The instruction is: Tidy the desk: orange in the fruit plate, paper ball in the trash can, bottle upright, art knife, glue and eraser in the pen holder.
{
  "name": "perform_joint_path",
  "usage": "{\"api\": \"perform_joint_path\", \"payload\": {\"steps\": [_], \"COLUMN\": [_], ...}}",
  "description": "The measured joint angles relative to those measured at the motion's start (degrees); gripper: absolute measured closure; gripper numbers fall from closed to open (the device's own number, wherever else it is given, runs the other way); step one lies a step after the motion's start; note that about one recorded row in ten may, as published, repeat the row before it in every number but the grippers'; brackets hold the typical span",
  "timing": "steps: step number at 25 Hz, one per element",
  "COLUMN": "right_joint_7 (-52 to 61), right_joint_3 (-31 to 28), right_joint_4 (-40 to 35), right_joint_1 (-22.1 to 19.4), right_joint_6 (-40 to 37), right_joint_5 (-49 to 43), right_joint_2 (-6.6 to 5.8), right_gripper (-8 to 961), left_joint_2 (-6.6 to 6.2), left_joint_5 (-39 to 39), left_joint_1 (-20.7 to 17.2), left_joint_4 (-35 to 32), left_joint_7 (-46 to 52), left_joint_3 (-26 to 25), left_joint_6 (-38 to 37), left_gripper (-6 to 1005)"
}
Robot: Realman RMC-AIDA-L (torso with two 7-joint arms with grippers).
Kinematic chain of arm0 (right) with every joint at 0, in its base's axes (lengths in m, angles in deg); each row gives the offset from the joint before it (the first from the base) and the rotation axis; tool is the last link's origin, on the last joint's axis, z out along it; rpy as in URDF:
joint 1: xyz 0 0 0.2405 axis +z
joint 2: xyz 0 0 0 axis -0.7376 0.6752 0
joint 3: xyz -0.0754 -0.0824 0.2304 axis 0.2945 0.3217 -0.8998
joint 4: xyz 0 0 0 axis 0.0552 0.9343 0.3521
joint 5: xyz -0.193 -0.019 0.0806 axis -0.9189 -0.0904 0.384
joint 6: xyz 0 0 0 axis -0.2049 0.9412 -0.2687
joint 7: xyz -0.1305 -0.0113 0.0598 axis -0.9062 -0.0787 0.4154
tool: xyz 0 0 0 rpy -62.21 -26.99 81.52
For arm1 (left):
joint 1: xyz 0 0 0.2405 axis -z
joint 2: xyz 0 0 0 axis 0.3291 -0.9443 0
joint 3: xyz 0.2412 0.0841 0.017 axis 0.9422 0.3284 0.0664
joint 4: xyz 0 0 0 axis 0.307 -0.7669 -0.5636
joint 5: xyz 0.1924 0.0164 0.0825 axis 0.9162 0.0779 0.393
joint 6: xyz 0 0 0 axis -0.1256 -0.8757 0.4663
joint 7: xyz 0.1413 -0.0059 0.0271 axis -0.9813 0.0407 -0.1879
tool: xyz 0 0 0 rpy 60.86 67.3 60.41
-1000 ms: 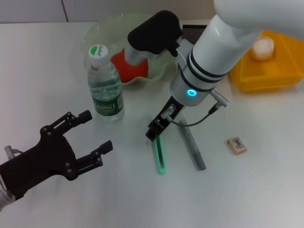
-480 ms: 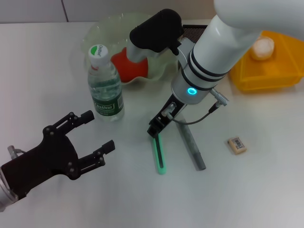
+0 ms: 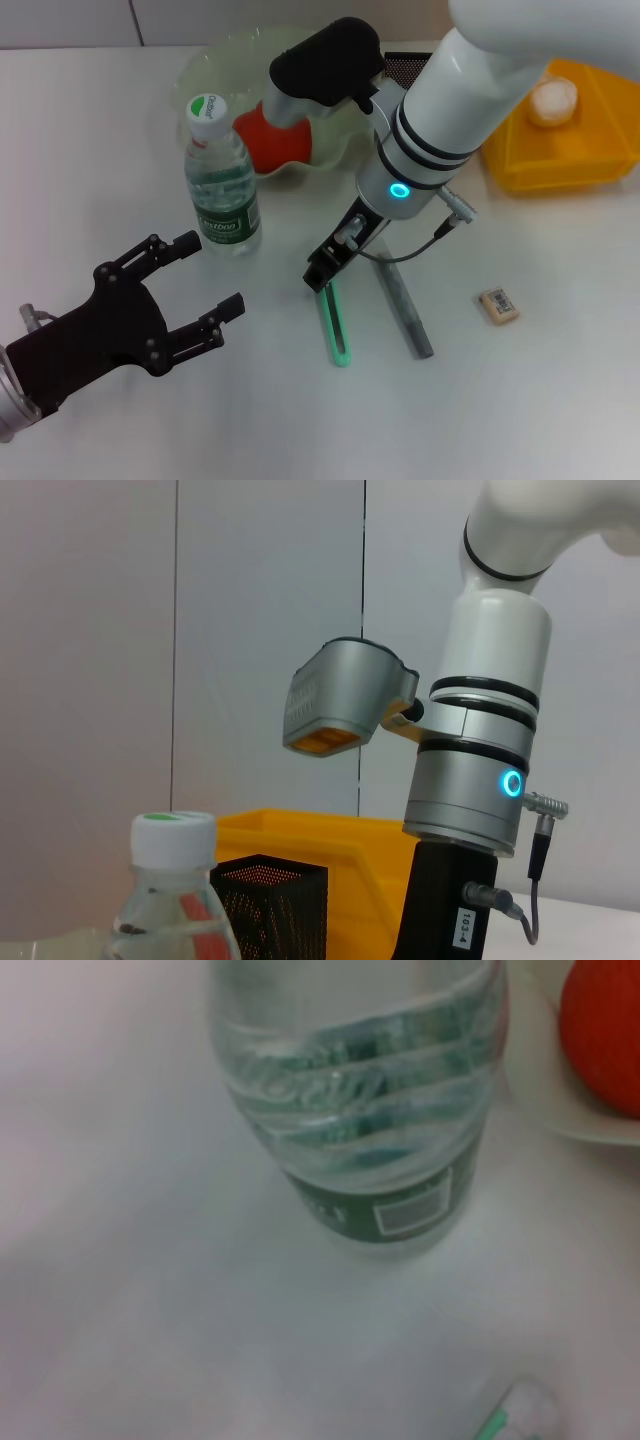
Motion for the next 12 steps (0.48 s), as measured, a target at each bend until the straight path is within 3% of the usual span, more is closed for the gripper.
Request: {"api": "perform_joint_path", "payload": {"steps": [12], "right_joint_7": [0.0], "right_joint_3": [0.14], "right_joint_4": [1.31], "right_joint_1": [0.43], "right_joint_6": [1.0], "right_joint_5": [1.01], "right_joint_2": [0.0], "right_gripper": [470], "left_joint_2": [0.09], "left_joint_5": [0.0], "left_joint_1": [0.14], "left_joint_4": [0.45], "left_joint_7": [-0.56], "left_joint_3": [0.0], "left_joint_6": [0.07], "left_gripper": [172]}}
